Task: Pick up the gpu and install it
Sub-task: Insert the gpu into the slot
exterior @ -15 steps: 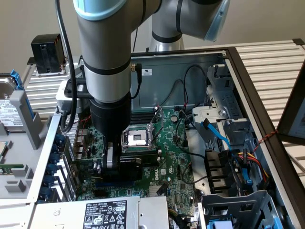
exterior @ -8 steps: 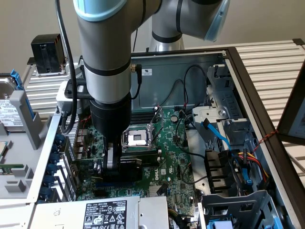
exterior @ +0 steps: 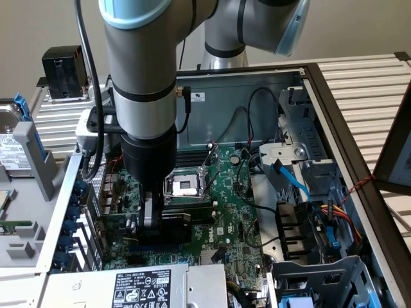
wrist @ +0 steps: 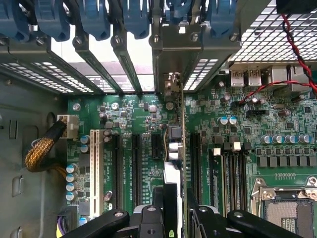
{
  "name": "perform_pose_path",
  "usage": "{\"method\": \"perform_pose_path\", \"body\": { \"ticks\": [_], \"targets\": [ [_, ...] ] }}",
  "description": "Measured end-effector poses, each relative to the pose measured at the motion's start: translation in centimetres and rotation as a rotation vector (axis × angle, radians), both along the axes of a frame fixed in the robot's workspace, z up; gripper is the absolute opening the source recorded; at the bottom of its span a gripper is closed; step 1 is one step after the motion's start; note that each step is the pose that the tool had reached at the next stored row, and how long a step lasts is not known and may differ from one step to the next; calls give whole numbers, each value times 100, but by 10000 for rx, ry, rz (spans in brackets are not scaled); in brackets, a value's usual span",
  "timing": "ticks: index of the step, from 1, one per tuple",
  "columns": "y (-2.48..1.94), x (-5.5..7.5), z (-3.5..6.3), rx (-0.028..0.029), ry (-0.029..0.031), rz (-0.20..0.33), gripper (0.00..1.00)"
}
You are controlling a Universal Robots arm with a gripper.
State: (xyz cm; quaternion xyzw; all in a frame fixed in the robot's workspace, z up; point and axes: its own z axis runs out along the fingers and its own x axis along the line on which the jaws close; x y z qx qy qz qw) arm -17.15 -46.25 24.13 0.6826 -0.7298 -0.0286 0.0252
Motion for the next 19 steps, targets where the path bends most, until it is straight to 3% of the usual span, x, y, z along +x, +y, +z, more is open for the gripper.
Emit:
{"method": "perform_pose_path", "body": {
  "ticks": [19],
  "targets": [
    [0,-13,-3,0,0,186,27]
  ]
}}
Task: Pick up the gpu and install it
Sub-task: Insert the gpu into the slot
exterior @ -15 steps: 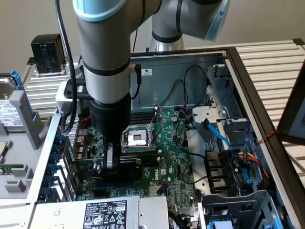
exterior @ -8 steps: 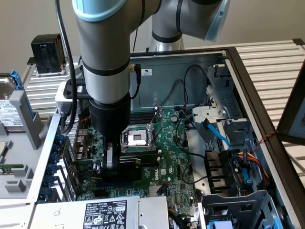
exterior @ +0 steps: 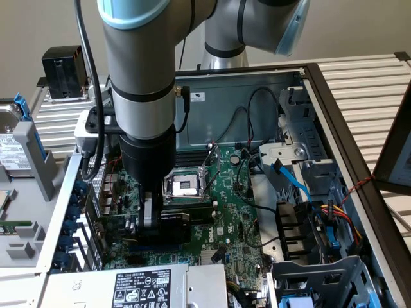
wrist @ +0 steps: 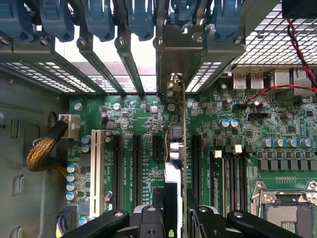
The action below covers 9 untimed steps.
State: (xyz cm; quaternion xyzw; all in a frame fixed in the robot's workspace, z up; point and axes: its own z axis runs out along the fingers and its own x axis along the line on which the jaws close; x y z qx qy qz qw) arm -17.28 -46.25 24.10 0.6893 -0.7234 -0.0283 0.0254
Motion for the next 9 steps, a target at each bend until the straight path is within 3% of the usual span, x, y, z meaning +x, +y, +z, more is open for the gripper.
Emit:
{"method": "perform_pose_path", "body": {
  "ticks": [9],
  "targets": [
    [0,-2,-4,0,-1,14,27]
  ]
}}
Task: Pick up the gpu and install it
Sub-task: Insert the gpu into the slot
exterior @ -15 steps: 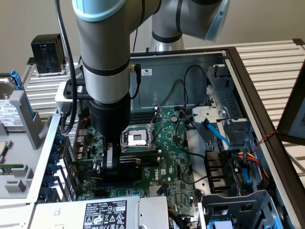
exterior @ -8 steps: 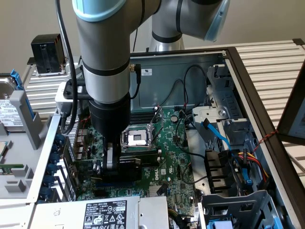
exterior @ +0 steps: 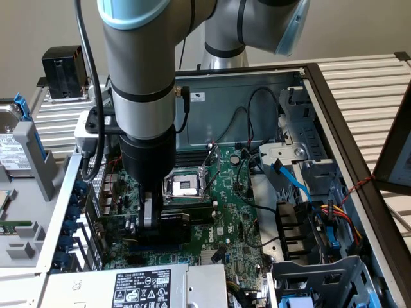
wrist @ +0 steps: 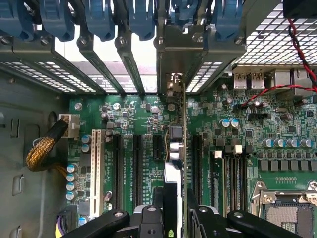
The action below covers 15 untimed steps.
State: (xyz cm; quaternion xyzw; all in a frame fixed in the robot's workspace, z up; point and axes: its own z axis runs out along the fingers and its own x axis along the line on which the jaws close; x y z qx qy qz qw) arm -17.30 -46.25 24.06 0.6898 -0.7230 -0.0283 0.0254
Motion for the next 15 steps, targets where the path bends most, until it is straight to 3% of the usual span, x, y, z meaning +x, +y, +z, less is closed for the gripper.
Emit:
{"method": "perform_pose_path", "body": {
  "ticks": [15],
  "targets": [
    [0,-8,-12,1,-18,0,27]
  ]
}}
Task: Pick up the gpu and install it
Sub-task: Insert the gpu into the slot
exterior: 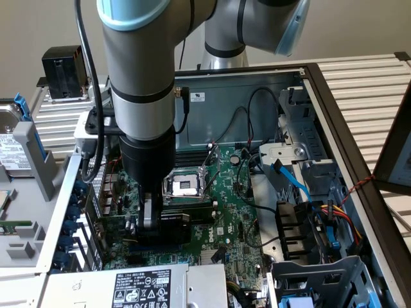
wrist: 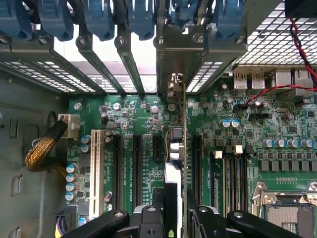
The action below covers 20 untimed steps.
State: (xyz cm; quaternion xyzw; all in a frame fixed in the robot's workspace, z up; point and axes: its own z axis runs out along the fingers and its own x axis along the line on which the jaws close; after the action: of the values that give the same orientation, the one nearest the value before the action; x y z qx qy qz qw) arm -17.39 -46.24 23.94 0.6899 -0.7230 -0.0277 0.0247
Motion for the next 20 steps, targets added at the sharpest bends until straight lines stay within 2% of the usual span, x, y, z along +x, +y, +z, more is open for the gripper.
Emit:
{"method": "perform_pose_path", "body": {
  "ticks": [20],
  "targets": [
    [-1,-20,-27,-3,-65,0,27]
  ]
}}
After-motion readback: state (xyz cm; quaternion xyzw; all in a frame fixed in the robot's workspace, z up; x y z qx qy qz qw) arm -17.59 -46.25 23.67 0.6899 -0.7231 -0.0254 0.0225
